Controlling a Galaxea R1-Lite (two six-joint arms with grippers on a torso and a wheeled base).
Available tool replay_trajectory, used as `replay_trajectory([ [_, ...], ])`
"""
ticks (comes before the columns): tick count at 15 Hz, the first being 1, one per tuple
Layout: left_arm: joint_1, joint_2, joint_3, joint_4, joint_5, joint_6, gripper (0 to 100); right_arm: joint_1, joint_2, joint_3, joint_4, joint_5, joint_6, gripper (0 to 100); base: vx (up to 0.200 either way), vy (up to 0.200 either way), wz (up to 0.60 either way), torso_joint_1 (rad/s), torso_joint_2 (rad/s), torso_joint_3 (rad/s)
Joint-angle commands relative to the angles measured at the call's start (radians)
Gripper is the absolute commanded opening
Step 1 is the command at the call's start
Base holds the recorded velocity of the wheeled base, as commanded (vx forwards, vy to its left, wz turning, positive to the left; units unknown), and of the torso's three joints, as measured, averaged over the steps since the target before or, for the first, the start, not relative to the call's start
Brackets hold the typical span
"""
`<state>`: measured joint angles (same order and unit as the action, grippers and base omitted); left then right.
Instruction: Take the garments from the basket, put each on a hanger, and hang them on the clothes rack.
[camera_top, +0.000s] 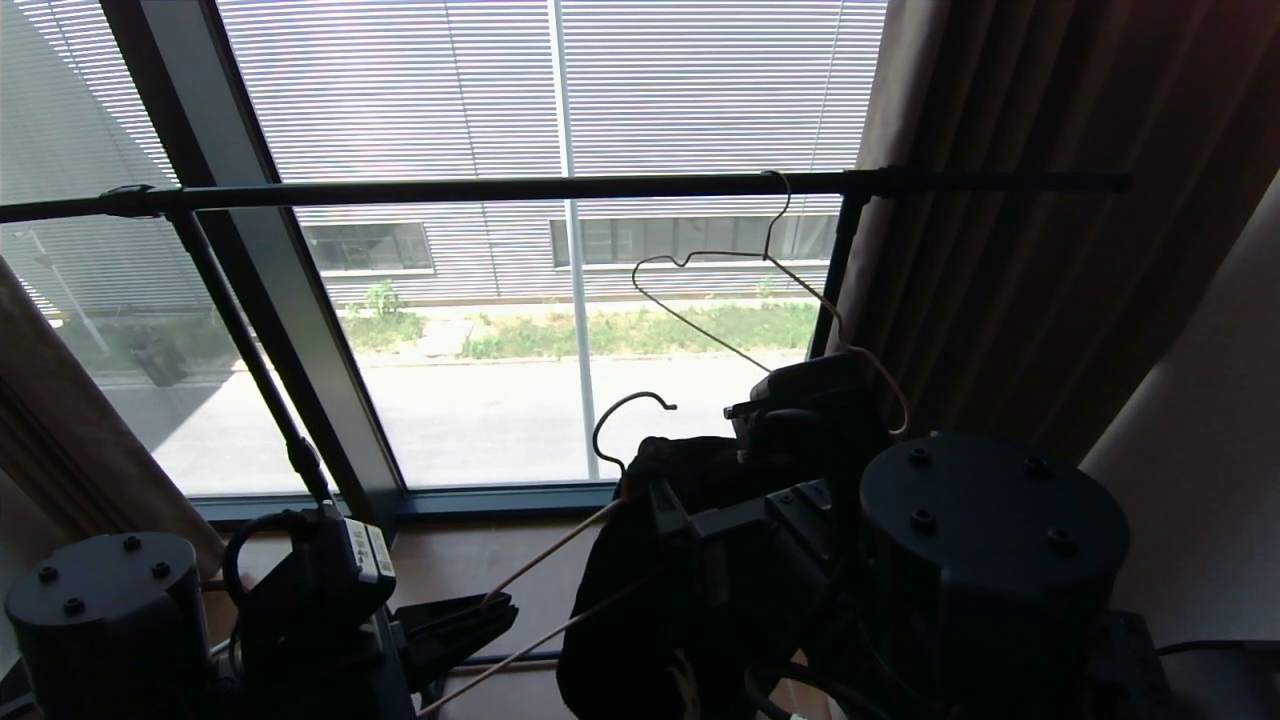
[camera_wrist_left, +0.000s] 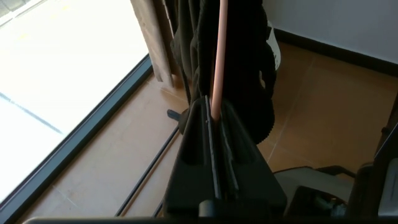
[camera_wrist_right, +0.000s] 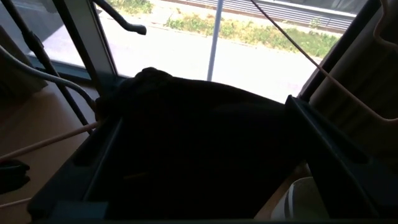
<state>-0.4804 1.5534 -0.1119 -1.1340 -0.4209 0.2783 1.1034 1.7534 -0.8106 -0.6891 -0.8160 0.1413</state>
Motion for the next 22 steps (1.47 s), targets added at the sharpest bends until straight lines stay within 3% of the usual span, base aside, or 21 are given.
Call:
replay_trajectory([
  [1,0.002,0.001,0.001,-0.024,0.001,-0.013,0,0.004,-0.002,0.002,0.0,0.0,0.0,100,0.0,0.0,0.0,0.0,0.0,0.0],
  [14,0.002,0.002,0.008,-0.039,-0.001,-0.018,0,0.004,-0.101,0.048,0.013,0.012,-0.042,100,0.0,0.0,0.0,0.0,0.0,0.0],
  [18,0.003,0.001,0.009,-0.041,-0.003,-0.018,0,0.003,-0.123,0.067,0.014,0.041,-0.065,100,0.0,0.0,0.0,0.0,0.0,0.0],
  [22,0.002,-0.003,0.015,-0.041,-0.004,-0.019,0,-0.016,-0.17,0.12,0.014,0.12,-0.117,100,0.0,0.0,0.0,0.0,0.0,0.0],
])
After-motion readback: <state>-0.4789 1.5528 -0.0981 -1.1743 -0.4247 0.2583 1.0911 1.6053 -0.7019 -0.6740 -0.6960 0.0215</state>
